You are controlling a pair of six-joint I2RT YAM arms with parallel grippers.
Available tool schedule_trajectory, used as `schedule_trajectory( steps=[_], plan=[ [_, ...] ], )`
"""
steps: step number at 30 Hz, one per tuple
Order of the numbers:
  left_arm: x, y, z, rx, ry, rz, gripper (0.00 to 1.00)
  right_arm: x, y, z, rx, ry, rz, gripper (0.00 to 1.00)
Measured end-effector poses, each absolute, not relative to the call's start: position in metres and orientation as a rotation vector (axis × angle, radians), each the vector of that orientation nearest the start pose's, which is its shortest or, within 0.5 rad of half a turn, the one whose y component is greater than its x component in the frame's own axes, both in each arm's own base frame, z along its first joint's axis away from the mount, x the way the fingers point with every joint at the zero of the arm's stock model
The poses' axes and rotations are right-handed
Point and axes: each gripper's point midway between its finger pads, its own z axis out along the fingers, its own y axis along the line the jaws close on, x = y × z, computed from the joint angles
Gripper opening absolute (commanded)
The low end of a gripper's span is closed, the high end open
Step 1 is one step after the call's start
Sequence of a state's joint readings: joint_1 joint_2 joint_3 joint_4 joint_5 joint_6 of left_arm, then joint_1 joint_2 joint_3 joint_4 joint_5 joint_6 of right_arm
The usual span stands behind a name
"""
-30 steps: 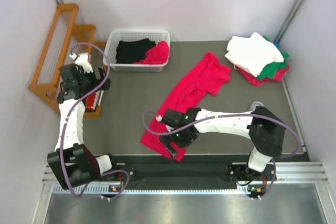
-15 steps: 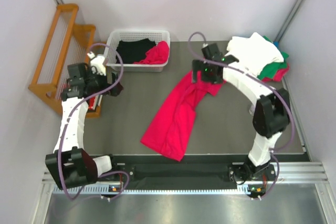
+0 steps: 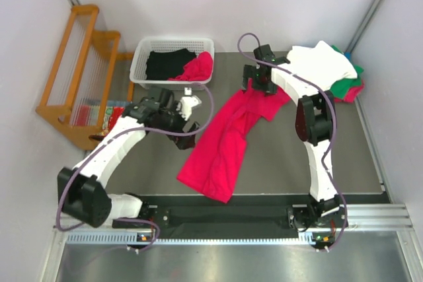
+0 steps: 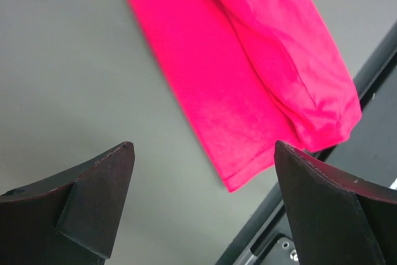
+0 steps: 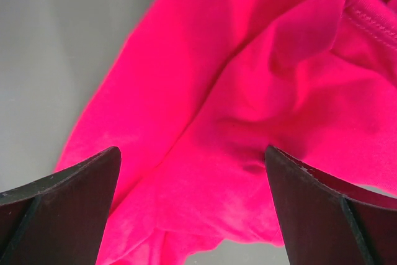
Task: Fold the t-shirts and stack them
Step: Fold the tshirt
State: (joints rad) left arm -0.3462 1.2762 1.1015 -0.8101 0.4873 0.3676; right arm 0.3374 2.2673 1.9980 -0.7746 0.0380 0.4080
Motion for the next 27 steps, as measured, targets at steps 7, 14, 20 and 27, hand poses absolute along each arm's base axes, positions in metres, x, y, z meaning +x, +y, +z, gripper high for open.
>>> schedule_trajectory(
  steps=[7,14,20,27],
  plan=[
    [0.237,-0.180,0.105,1.242,2.433,-0.617,0.99,0.504,0.165,0.064,0.161,2.653,0.202,1.00],
    [0.241,-0.177,0.085,1.286,2.487,-0.544,0.98,0.526,0.157,0.060,0.199,2.639,0.199,1.00],
    [0.251,-0.178,0.091,1.275,2.460,-0.507,0.98,0.543,0.160,0.043,0.211,2.640,0.217,1.00],
    [0.267,-0.186,0.106,1.259,2.407,-0.500,0.98,0.553,0.160,0.042,0.253,2.644,0.312,1.00]
  ],
)
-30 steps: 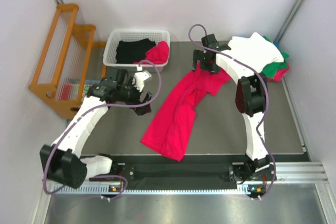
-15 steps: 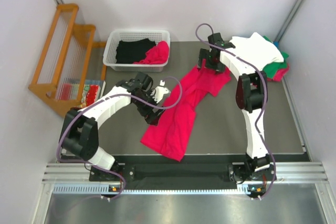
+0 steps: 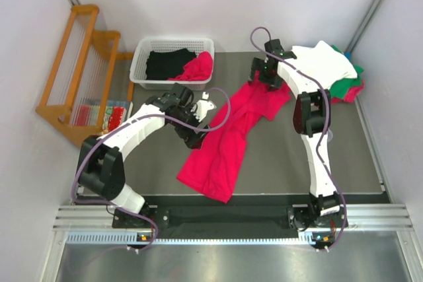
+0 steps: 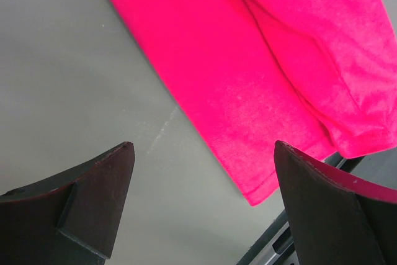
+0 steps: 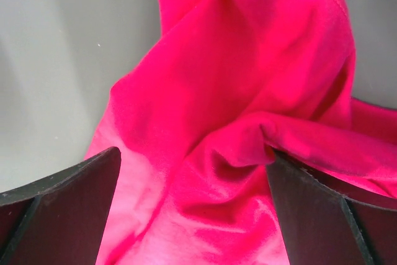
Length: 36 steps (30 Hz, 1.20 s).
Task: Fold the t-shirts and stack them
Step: Fold the tshirt
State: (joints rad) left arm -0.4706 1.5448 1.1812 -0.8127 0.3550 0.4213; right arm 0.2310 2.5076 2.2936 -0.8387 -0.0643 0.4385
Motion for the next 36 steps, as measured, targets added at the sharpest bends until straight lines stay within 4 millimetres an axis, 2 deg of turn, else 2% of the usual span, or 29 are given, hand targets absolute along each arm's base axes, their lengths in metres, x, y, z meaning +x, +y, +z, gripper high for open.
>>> schedule_trajectory(
  steps=[5,10,19,23,26,30,36],
  plan=[
    [0.267,-0.187,0.093,1.269,2.451,-0.505,0.98,0.564,0.166,0.046,0.260,2.641,0.409,1.00],
    [0.267,-0.187,0.092,1.271,2.455,-0.506,0.99,0.577,0.183,0.054,0.242,2.594,0.631,1.00],
    [0.267,-0.187,0.092,1.265,2.459,-0.507,0.99,0.593,0.234,0.071,0.141,2.446,1.029,1.00],
    [0.267,-0.187,0.092,1.260,2.463,-0.509,0.99,0.592,0.245,0.078,0.103,2.411,1.124,1.00],
    [0.266,-0.187,0.092,1.252,2.467,-0.517,0.99,0.593,0.243,0.076,0.076,2.408,1.094,1.00],
    [0.261,-0.191,0.092,1.238,2.475,-0.555,0.99,0.601,0.229,0.071,0.073,2.406,0.984,1.00],
    [0.231,-0.188,0.085,1.286,2.509,-0.556,0.99,0.612,0.205,0.081,0.112,2.380,0.907,1.00]
  ],
)
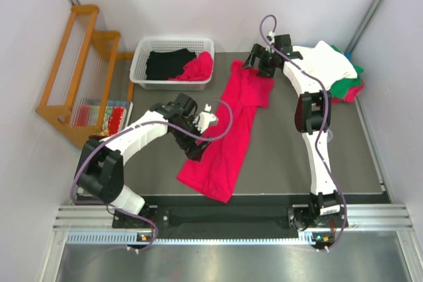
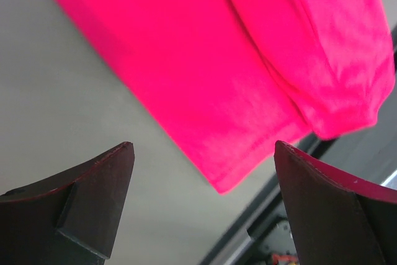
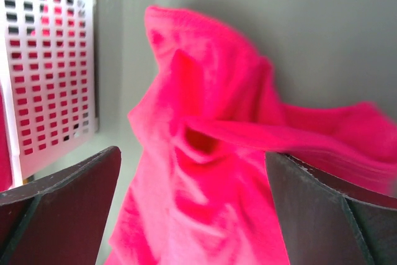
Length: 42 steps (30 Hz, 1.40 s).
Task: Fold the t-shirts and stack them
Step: Fold the tshirt
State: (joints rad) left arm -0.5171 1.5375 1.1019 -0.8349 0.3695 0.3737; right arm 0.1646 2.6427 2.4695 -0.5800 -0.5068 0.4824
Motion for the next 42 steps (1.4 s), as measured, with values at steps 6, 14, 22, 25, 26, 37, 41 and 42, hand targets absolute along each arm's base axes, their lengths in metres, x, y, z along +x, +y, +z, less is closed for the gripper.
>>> schedule_trajectory(
  steps=[6,14,22,25,26,37,41,42],
  plan=[
    [0.187,-0.185,0.072,1.462,2.538,-0.469,0.99,0.618,0.183,0.081,0.146,2.376,0.873,1.00],
    [0.194,-0.170,0.052,1.444,2.636,-0.263,0.99,0.592,0.179,0.105,0.102,2.420,0.773,1.00],
    [0.191,-0.160,0.014,1.507,2.753,-0.022,0.99,0.530,0.173,0.171,0.047,2.392,0.580,1.00],
    [0.188,-0.164,0.014,1.533,2.738,-0.023,0.99,0.521,0.169,0.164,0.054,2.411,0.529,1.00],
    [0.187,-0.165,0.014,1.538,2.737,-0.026,0.99,0.519,0.167,0.156,0.061,2.429,0.510,1.00],
    [0.162,-0.179,0.024,1.604,2.745,-0.259,0.95,0.509,0.142,0.071,0.146,2.615,0.336,1.00],
    [0.166,-0.184,0.037,1.627,2.716,-0.275,0.95,0.523,0.135,0.069,0.169,2.605,0.330,1.00],
    [0.168,-0.185,0.041,1.626,2.704,-0.277,0.95,0.527,0.132,0.068,0.176,2.599,0.330,1.00]
  ],
)
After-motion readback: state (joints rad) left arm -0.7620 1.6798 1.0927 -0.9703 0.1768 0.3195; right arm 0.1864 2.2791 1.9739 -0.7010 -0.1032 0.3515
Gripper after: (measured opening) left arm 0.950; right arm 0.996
